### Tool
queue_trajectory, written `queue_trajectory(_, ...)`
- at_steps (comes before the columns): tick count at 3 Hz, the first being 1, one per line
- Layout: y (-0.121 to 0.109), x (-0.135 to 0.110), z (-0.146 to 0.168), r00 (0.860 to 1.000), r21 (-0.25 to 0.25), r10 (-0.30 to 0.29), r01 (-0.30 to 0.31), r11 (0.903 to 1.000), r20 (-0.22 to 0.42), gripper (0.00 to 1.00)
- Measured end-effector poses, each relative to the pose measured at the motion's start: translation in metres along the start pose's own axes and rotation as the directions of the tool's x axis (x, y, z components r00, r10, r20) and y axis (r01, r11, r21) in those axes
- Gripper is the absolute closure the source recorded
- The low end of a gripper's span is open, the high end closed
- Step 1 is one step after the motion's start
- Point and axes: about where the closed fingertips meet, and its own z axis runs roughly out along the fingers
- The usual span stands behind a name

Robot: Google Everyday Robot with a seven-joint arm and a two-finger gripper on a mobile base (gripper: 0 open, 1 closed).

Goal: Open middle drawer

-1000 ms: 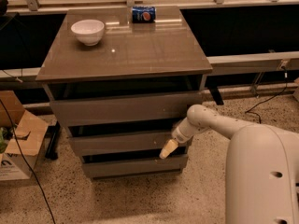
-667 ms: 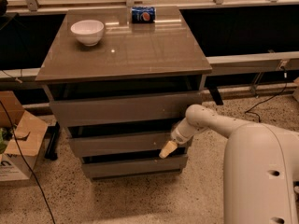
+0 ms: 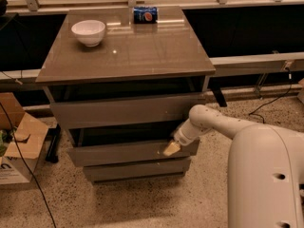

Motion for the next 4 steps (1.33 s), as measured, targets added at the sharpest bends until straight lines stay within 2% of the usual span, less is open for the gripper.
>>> queue_trajectory(1, 0.000, 0.000, 0.000, 1.000, 0.000, 0.000, 0.000, 1.0000, 0.000, 0.05)
queue_trajectory(2, 0.000, 0.000, 0.000, 1.000, 0.000, 0.000, 0.000, 1.0000, 0.000, 0.00)
queue_trajectory(3, 0.007, 0.006, 0.005, 0.999, -0.015, 0.006, -0.007, 0.9999, -0.038, 0.00)
queue_trajectory(4, 0.033, 0.022, 0.015, 0.991, -0.097, -0.022, 0.009, 0.9953, -0.133, 0.00)
